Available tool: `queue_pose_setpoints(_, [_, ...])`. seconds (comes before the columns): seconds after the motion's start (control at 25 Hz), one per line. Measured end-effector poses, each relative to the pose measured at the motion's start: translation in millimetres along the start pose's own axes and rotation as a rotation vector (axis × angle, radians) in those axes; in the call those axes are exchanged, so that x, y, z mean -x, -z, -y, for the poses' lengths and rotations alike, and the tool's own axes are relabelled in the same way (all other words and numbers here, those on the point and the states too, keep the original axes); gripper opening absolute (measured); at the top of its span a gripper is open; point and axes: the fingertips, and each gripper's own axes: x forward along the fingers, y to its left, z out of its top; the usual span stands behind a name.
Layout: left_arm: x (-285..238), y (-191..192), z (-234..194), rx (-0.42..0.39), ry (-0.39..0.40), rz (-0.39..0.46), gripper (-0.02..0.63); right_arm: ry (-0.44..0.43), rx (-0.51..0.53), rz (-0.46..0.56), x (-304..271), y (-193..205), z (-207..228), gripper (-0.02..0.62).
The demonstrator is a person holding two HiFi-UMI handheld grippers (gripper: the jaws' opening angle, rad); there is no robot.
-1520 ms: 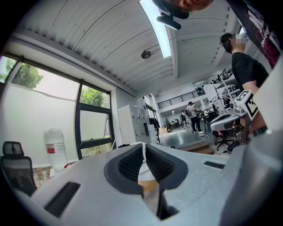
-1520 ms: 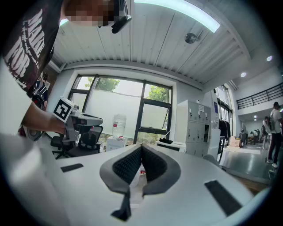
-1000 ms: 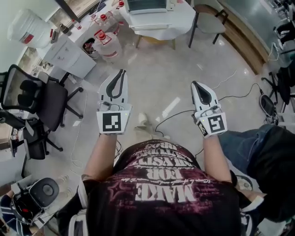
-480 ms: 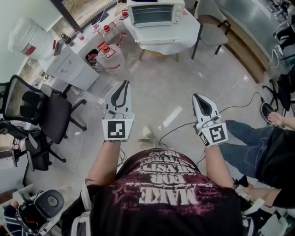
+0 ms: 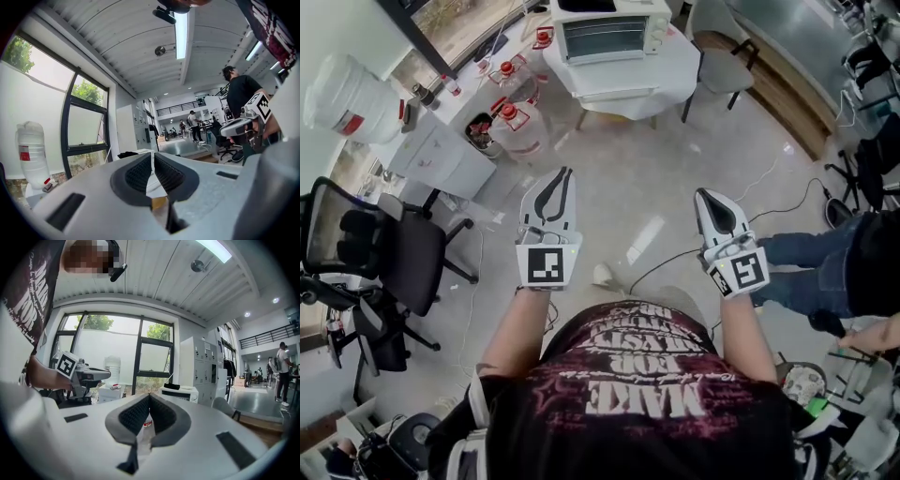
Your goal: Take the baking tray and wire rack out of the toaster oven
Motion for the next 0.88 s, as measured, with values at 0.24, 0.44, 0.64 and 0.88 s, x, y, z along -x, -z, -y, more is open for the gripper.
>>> queue_pose_setpoints(0.24, [-3.5, 2.7, -7.6, 0.012, 0.017, 0.0, 0.025, 0.027, 0.007, -0.015, 1.8, -4.3, -7.1, 0.003])
queue_pose_setpoints(0.44, [-2.3, 3.9, -9.0, 0.016, 0.01, 0.002, 0.025, 0.02, 0.011, -0.021, 2.6, -4.3, -7.6, 0.003])
queue_pose_setpoints(0.64, [3.4, 7.8, -20.1, 0.025, -0.019, -0.008, 0.025, -0.009, -0.006, -0.012, -10.3, -4.5, -12.1, 0.003])
queue_pose_setpoints(0.88, [2.8, 13.8, -33.2, 0.028, -0.061, -0.029, 0.025, -0.061, -0.016, -0.007, -30.1, 0.8, -16.2, 0.003])
